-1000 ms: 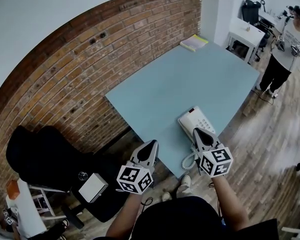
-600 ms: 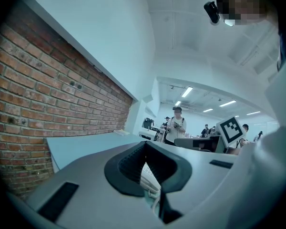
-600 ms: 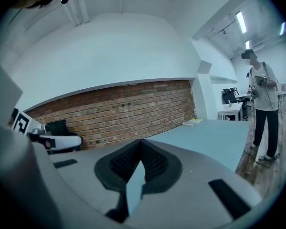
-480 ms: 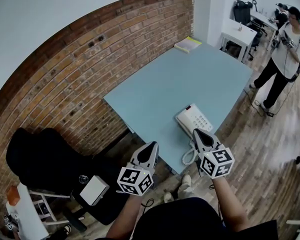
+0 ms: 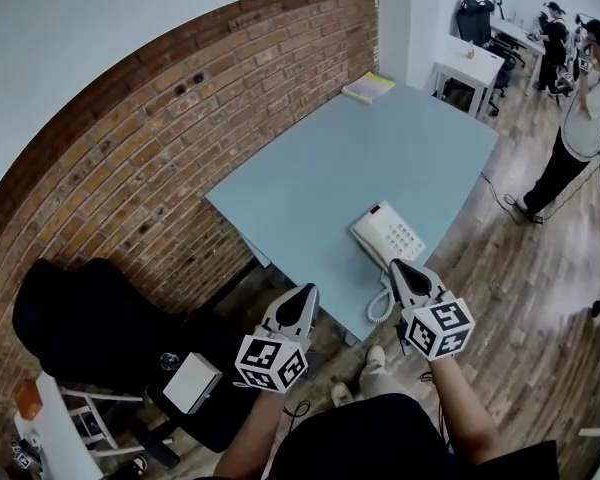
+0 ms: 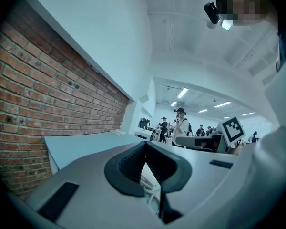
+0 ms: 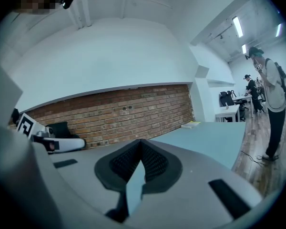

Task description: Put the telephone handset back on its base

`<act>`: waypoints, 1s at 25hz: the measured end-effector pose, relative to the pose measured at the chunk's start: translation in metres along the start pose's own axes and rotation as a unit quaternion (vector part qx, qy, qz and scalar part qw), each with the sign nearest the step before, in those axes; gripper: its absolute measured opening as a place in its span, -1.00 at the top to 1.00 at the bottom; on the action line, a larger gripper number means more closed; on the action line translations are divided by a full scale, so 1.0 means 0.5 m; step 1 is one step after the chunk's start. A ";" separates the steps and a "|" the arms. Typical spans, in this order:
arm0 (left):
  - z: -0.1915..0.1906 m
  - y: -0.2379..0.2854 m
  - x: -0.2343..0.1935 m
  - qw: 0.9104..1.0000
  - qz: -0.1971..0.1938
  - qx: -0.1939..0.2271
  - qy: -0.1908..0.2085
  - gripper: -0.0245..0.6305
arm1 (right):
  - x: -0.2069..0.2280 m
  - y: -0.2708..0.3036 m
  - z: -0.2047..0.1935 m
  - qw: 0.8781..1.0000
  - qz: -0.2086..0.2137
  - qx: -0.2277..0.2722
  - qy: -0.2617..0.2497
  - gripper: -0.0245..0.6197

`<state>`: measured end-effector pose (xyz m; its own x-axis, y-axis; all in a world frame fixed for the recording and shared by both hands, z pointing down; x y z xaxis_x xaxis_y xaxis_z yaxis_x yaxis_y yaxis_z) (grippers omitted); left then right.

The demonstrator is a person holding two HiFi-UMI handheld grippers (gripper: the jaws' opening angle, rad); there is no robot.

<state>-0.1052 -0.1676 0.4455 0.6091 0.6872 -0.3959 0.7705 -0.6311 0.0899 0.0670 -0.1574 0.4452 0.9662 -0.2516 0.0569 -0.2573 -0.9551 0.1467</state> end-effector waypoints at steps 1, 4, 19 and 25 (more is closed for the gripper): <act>-0.002 -0.002 0.001 1.000 -0.002 -0.001 0.000 0.90 | -0.002 -0.002 -0.001 1.000 0.000 -0.001 -0.001 0.89; -0.006 -0.006 0.005 1.000 -0.008 -0.003 -0.001 0.90 | -0.004 -0.010 -0.002 1.000 -0.002 -0.002 -0.003 0.88; -0.023 0.010 0.053 1.000 -0.016 -0.004 -0.004 0.90 | 0.014 -0.054 -0.001 1.000 -0.003 0.003 -0.001 0.88; -0.032 0.006 0.084 1.000 -0.008 -0.002 -0.008 0.90 | 0.019 -0.081 -0.002 1.000 0.011 0.000 -0.004 0.89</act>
<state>-0.0742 -0.1350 0.4438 0.5934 0.6910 -0.4128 0.7807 -0.6189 0.0863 0.0864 -0.1211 0.4407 0.9601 -0.2745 0.0530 -0.2794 -0.9491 0.1455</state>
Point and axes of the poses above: the fingertips, and each gripper's own axes: y forward along the fingers, x to its right, z out of its top, the point moved 1 cm from there along -y, backward along the fingers, and after that the axes turned 8 degrees about -y, right-handed, at the moved point
